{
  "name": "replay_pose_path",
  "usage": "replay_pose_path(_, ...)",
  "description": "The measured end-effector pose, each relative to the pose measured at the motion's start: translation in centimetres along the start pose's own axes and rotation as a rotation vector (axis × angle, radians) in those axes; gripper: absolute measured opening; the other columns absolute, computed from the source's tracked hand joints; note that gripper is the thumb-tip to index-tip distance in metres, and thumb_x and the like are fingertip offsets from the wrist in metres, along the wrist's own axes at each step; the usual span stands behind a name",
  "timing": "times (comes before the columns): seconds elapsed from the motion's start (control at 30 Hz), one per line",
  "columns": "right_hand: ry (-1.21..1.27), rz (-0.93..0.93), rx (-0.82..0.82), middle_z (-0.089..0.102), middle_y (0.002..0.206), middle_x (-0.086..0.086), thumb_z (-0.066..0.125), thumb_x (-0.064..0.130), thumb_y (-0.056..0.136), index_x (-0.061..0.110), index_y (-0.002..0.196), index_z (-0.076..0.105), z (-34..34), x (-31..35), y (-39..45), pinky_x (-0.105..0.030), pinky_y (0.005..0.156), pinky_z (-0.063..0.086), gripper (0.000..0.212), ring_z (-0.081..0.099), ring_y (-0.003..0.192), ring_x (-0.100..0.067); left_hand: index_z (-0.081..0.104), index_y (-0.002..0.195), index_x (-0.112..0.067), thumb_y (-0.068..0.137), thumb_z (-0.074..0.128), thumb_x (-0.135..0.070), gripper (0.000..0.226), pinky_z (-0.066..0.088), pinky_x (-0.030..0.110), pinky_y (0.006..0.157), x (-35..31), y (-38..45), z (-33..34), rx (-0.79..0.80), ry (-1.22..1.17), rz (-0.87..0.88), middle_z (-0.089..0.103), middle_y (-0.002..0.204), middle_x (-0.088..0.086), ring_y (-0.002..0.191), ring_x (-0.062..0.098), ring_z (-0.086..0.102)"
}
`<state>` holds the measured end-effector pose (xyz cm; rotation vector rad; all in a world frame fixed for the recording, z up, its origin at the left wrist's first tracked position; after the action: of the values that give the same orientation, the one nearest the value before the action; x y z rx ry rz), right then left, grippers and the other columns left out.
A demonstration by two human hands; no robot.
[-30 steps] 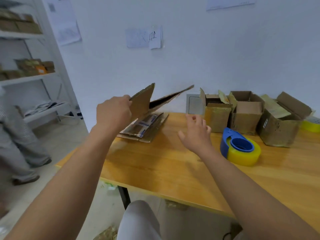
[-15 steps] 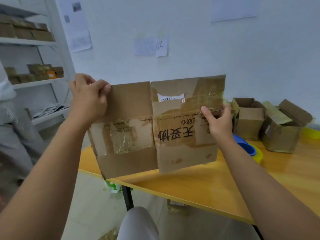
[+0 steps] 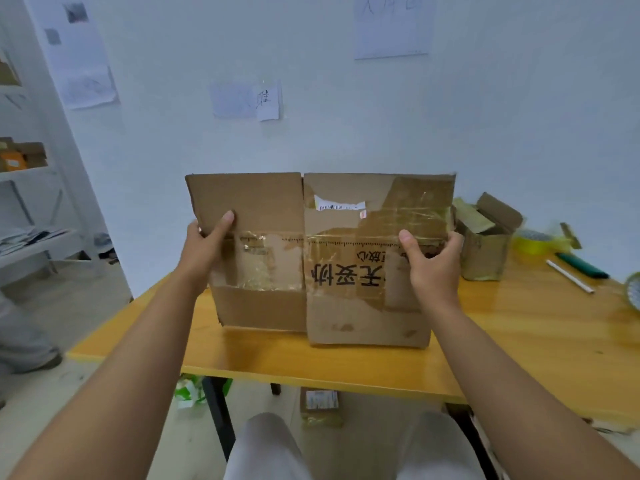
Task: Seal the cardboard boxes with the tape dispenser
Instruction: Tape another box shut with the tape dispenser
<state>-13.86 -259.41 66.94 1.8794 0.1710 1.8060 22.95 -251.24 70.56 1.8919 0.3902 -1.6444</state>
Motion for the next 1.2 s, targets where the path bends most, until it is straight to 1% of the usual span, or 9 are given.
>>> replay_pose_path(0.13, -0.015, 0.027, 0.045, 0.058, 0.127, 0.002, 0.066, 0.050, 0.090, 0.019, 0.140, 0.034, -0.5, -0.2, 0.0, -0.042, 0.098, 0.050, 0.066, 0.057, 0.116, -0.020, 0.056, 0.119, -0.026, 0.074, 0.072, -0.068, 0.063, 0.052, 0.034, 0.088, 0.3, -0.4, 1.4, -0.102, -0.010, 0.064, 0.065, 0.115, -0.009, 0.106, 0.015, 0.064)
replay_pose_path(0.3, 0.014, 0.033, 0.117, 0.042, 0.144, 0.004, 0.057, 0.051, 0.096, 0.021, 0.157, 0.017, 0.5, 0.6, 0.5, -0.030, 0.103, 0.034, 0.078, 0.039, 0.134, -0.015, 0.048, 0.136, -0.016, 0.077, 0.059, -0.077, 0.085, 0.047, 0.035, 0.092, -0.5, -1.7, 2.1, -0.125, 0.076, 0.109, 0.059, 0.121, -0.003, 0.113, 0.019, 0.057)
replay_pose_path(0.43, 0.017, 0.031, 0.192, 0.023, 0.164, 0.000, 0.050, 0.058, 0.097, 0.024, 0.159, 0.009, 1.6, 1.1, 0.6, -0.041, 0.120, 0.025, 0.081, 0.023, 0.149, -0.022, 0.048, 0.138, -0.018, 0.076, 0.053, -0.082, 0.089, 0.047, 0.042, 0.102, -1.2, -2.1, 2.9, -0.153, 0.081, 0.133, 0.059, 0.126, -0.002, 0.117, 0.019, 0.056)
replay_pose_path(0.5, 0.032, 0.017, 0.220, 0.035, 0.157, 0.002, 0.051, 0.060, 0.095, 0.025, 0.158, 0.016, 2.1, 1.4, 0.6, -0.040, 0.115, 0.034, 0.080, 0.035, 0.142, -0.018, 0.050, 0.136, -0.021, 0.078, 0.051, -0.081, 0.083, 0.047, 0.030, 0.092, -1.6, -2.4, 3.4, -0.152, 0.046, 0.156, 0.059, 0.122, -0.008, 0.115, 0.015, 0.056)
replay_pose_path(0.57, 0.040, -0.028, 0.208, 0.050, 0.136, 0.014, 0.055, 0.061, 0.092, 0.023, 0.155, 0.024, 2.3, 1.9, 0.4, -0.020, 0.097, 0.042, 0.080, 0.046, 0.125, -0.008, 0.048, 0.138, -0.024, 0.083, 0.049, -0.078, 0.078, 0.044, 0.026, 0.089, -1.9, -2.7, 3.9, -0.127, 0.023, 0.184, 0.057, 0.127, -0.009, 0.118, 0.013, 0.054)
replay_pose_path(0.7, 0.102, -0.121, 0.072, 0.049, 0.105, 0.029, 0.067, 0.041, 0.093, 0.020, 0.141, 0.035, 1.6, 1.9, -0.5, 0.004, 0.070, 0.039, 0.062, 0.052, 0.094, 0.027, 0.031, 0.153, -0.027, 0.091, 0.040, -0.074, 0.078, 0.037, 0.043, 0.112, -1.2, -2.7, 4.5, -0.030, 0.037, 0.143, 0.042, 0.152, -0.003, 0.138, 0.019, 0.041)
replay_pose_path(0.87, 0.166, -0.115, -0.048, 0.056, 0.110, 0.017, 0.073, 0.038, 0.087, 0.028, 0.127, 0.031, 0.6, 1.1, -2.5, -0.002, 0.071, 0.045, 0.059, 0.057, 0.091, 0.020, 0.018, 0.156, -0.039, 0.085, 0.044, -0.078, 0.085, 0.024, 0.051, 0.120, -0.3, -4.4, 5.2, 0.110, 0.058, 0.110, 0.013, 0.165, -0.013, 0.150, 0.015, 0.017)
replay_pose_path(1.03, 0.132, -0.215, -0.148, 0.047, 0.097, 0.007, 0.070, 0.033, 0.089, 0.019, 0.110, 0.032, 1.2, 0.5, -4.5, -0.007, 0.061, 0.044, 0.046, 0.055, 0.076, 0.010, 0.024, 0.153, -0.045, 0.079, 0.050, -0.082, 0.087, 0.037, 0.043, 0.114, -1.4, -7.0, 7.9, 0.417, 0.003, 0.217, 0.033, 0.156, -0.017, 0.141, 0.008, 0.036)
replay_pose_path(1.2, 0.090, -0.237, -0.052, 0.050, 0.091, 0.007, 0.065, 0.037, 0.093, 0.025, 0.109, 0.037, 1.5, 0.7, -4.5, -0.011, 0.059, 0.044, 0.035, 0.055, 0.075, -0.002, 0.018, 0.153, -0.042, 0.068, 0.066, -0.078, 0.104, 0.042, 0.039, 0.106, -1.8, -6.9, 8.9, 0.301, 0.003, 0.223, 0.041, 0.147, -0.020, 0.131, 0.005, 0.042)
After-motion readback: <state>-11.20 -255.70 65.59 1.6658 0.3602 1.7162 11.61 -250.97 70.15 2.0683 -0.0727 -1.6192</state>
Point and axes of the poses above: each hand's wrist, its own y-axis towards the middle knuckle, its own z-axis out of the palm, x = y × z, the point moved 2 cm from there along y, towards the middle knuckle
